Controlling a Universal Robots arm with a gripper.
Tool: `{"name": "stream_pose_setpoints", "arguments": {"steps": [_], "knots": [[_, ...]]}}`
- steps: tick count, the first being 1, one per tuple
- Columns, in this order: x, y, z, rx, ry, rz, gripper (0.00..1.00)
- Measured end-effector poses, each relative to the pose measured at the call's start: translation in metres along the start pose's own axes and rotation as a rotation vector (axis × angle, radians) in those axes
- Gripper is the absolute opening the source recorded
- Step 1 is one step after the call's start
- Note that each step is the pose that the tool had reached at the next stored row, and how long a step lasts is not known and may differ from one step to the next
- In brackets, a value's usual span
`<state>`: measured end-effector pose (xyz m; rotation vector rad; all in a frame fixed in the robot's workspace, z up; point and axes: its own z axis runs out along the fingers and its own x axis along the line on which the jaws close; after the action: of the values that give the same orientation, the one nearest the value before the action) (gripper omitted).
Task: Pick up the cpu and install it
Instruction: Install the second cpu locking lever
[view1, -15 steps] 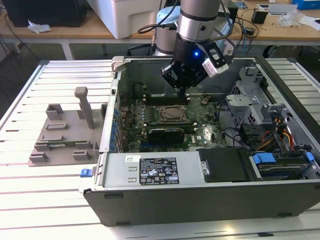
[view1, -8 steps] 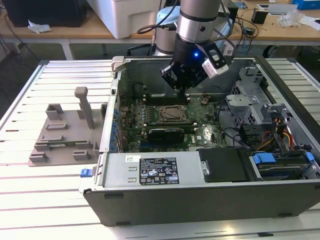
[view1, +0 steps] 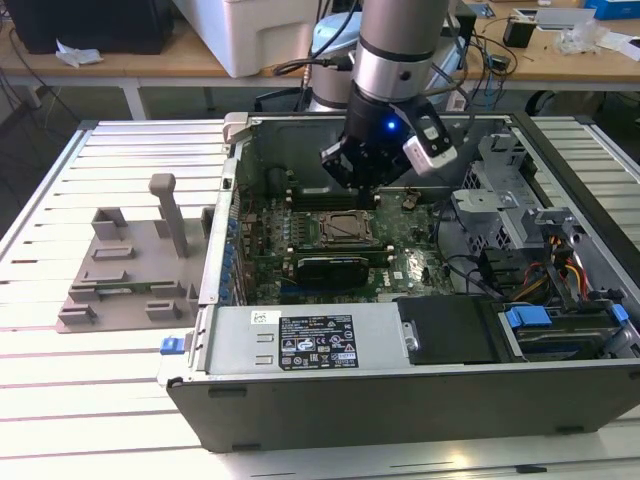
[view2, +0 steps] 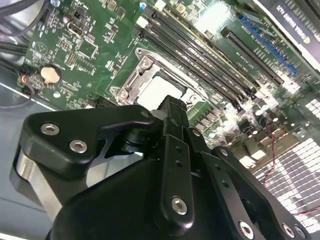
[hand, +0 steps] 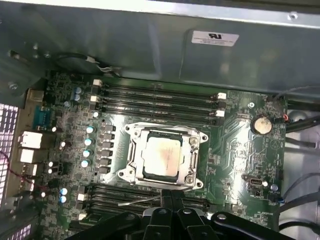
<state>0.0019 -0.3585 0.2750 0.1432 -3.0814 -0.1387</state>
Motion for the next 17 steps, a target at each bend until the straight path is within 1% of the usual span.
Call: {"name": "stream_pose_setpoints", "arguments": {"steps": [1,2,4,5,6,7,9,10,11,17], "knots": [[0.0001,-0.0013,0.0004,-0.0025,-0.001,0.009,0.11],[0.0006,-0.0073,0.0013,-0.0084,-0.0018,0.011,0.11],[0.0012,-0.0158,0.004,-0.0112,-0.0019,0.011,0.11],[0.0014,-0.0177,0.0045,-0.015,-0.0022,0.011,0.11],[0.0016,-0.02,0.0049,-0.0296,-0.0035,0.01,0.11],[0.0017,-0.0209,0.0049,-0.04,-0.0043,0.009,0.11],[0.0022,-0.0245,0.0055,-0.0656,-0.0065,0.008,0.11],[0.0035,-0.026,0.0085,-0.0675,-0.0068,0.008,0.11],[0.0055,-0.0272,0.0117,-0.0672,-0.0067,0.008,0.11],[0.0119,-0.0301,0.0236,-0.0673,-0.0067,0.008,0.11]]}}
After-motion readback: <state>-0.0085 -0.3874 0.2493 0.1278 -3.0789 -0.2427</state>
